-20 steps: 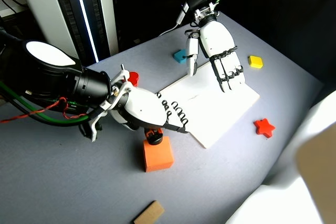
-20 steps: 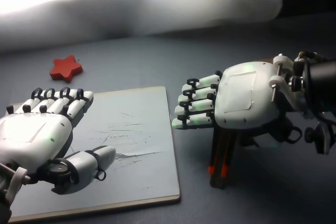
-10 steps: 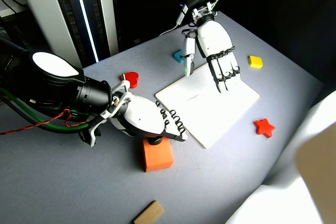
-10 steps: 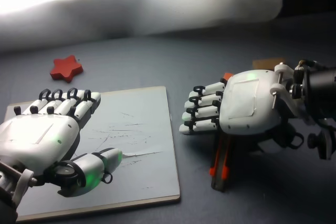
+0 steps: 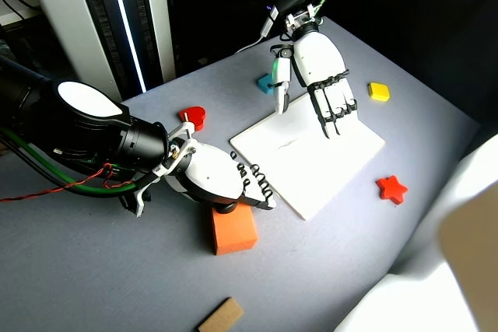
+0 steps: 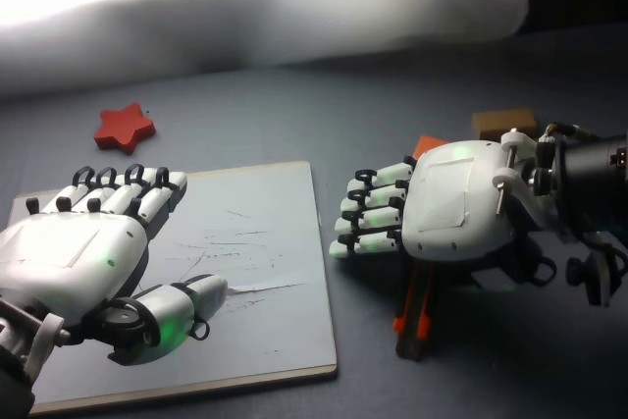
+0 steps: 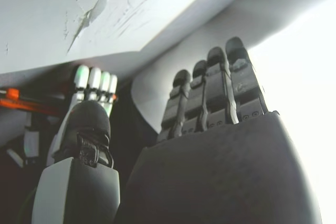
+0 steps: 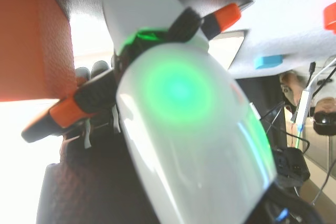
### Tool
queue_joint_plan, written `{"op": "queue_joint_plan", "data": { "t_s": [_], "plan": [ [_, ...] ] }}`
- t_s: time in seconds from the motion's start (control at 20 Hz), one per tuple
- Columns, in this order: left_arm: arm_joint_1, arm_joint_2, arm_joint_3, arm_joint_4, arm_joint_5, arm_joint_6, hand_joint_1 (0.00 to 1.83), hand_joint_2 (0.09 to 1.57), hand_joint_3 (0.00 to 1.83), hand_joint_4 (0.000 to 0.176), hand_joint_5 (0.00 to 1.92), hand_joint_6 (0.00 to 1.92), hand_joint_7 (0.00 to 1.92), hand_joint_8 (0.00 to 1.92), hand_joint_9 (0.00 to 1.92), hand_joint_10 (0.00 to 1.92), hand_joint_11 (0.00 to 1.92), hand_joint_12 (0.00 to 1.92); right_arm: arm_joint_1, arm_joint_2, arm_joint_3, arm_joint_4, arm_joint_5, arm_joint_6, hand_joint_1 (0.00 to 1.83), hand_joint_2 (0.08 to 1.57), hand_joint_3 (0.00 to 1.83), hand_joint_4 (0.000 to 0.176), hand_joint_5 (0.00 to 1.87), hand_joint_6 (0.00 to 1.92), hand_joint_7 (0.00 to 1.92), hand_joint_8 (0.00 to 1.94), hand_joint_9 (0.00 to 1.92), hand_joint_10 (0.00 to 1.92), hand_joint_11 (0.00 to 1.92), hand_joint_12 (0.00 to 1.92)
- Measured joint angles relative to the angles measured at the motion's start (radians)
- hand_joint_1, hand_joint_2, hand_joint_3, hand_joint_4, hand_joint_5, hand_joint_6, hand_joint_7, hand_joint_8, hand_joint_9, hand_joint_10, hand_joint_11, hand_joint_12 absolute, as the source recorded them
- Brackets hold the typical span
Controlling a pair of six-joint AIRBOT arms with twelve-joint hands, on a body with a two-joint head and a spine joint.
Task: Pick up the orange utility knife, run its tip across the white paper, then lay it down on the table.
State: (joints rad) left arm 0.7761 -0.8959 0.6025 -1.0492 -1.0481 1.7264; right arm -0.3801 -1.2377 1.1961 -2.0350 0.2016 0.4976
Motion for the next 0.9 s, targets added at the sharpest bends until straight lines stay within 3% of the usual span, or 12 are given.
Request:
{"op": "queue_joint_plan", "data": {
  "t_s": [0.25,0.3,0.35,0.4,0.45,0.5,0.6,0.65,0.7,0.75,0.8,0.9],
  "plan": [
    [0.0,0.0,0.0,0.002,-0.001,0.0,0.14,1.32,0.0,0.014,0.0,0.0,0.0,0.0,0.05,0.01,0.0,0.14,0.0,0.0,0.0,0.0,-0.006,-0.007,1.23,1.23,0.03,0.0,0.05,0.02,0.01,0.0,0.03,0.01,0.0,0.0],
    [0.001,-0.003,0.001,0.002,-0.006,0.0,0.16,1.31,0.0,0.019,0.0,0.0,0.0,0.0,0.06,0.01,0.0,0.19,0.0,0.0,0.0,0.0,-0.006,-0.009,1.16,1.3,0.0,0.0,0.19,0.0,0.2,0.01,0.26,0.07,0.0,0.56],
    [0.001,-0.006,0.002,-0.002,-0.012,0.0,0.16,1.32,0.0,0.019,0.0,0.0,0.0,0.0,0.04,0.0,0.0,0.22,0.0,0.0,0.0,0.001,-0.008,-0.012,1.17,1.3,0.0,0.0,0.31,0.04,0.34,0.04,0.41,0.12,0.0,0.98],
    [0.001,-0.006,0.002,-0.001,-0.015,0.0,0.16,1.32,0.0,0.024,0.0,0.0,0.0,0.0,0.03,0.0,0.0,0.23,0.0,0.0,0.0,0.01,-0.009,-0.011,1.11,1.32,0.0,0.0,0.49,0.25,0.57,0.28,0.49,0.52,0.03,1.33],
    [0.002,-0.006,0.002,0.0,-0.021,0.0,0.17,1.32,0.0,0.022,0.0,0.0,0.0,0.0,0.03,0.0,0.0,0.26,0.003,0.0,-0.003,0.019,-0.014,-0.011,1.11,1.31,0.0,0.0,0.63,1.18,0.63,1.32,0.48,1.16,0.13,1.62],
    [0.002,-0.006,0.002,0.0,-0.023,0.0,0.17,1.31,0.0,0.025,0.0,0.0,0.0,0.0,0.04,0.0,0.0,0.29,0.003,-0.002,-0.008,0.024,-0.022,-0.011,1.12,1.31,0.0,0.0,0.69,1.32,0.62,1.62,0.44,1.52,0.18,1.8],
    [0.002,-0.006,0.002,0.0,-0.023,0.0,0.16,1.31,0.0,0.027,0.0,0.0,0.0,0.0,0.03,0.0,0.0,0.3,0.009,-0.008,-0.015,0.026,-0.039,-0.011,1.1,1.33,0.01,0.0,0.65,1.49,0.6,1.74,0.61,1.88,0.52,1.92],
    [0.002,-0.006,0.002,-0.004,-0.024,0.0,0.16,1.31,0.0,0.029,0.0,0.0,0.0,0.0,0.03,0.0,0.0,0.33,0.009,-0.007,-0.015,0.03,-0.043,-0.005,1.52,1.25,0.0,0.0,1.32,1.9,1.46,1.93,1.44,1.92,1.37,1.92],
    [0.002,-0.006,0.002,-0.006,-0.024,0.0,0.16,1.31,0.0,0.029,0.0,0.0,0.0,0.0,0.03,0.0,0.0,0.33,0.009,-0.007,-0.019,0.035,-0.051,-0.002,1.52,1.25,0.0,0.0,1.32,1.9,1.46,1.93,1.44,1.92,1.37,1.92],
    [0.002,-0.006,0.002,-0.005,-0.023,-0.001,0.15,1.32,0.0,0.029,0.0,0.0,0.0,0.0,0.02,0.0,0.0,0.33,0.01,-0.007,-0.023,0.035,-0.058,-0.002,1.61,1.31,0.0,0.059,1.52,1.92,1.71,1.94,1.73,1.92,1.72,1.92],
    [0.002,-0.006,0.002,0.001,-0.023,-0.001,0.13,1.32,0.0,0.028,0.0,0.0,0.0,0.0,0.01,0.0,0.0,0.3,0.01,-0.007,-0.025,0.037,-0.064,0.0,1.6,1.33,0.0,0.084,1.57,1.92,1.75,1.94,1.81,1.92,1.84,1.92],
    [0.002,-0.006,0.002,-0.002,-0.023,-0.003,0.15,1.32,0.0,0.024,0.0,0.0,0.0,0.0,0.02,0.01,0.0,0.31,0.021,-0.007,-0.035,0.034,-0.095,0.033,1.54,1.36,0.0,0.1,1.55,1.92,1.73,1.94,1.8,1.92,1.85,1.92]
  ]
}}
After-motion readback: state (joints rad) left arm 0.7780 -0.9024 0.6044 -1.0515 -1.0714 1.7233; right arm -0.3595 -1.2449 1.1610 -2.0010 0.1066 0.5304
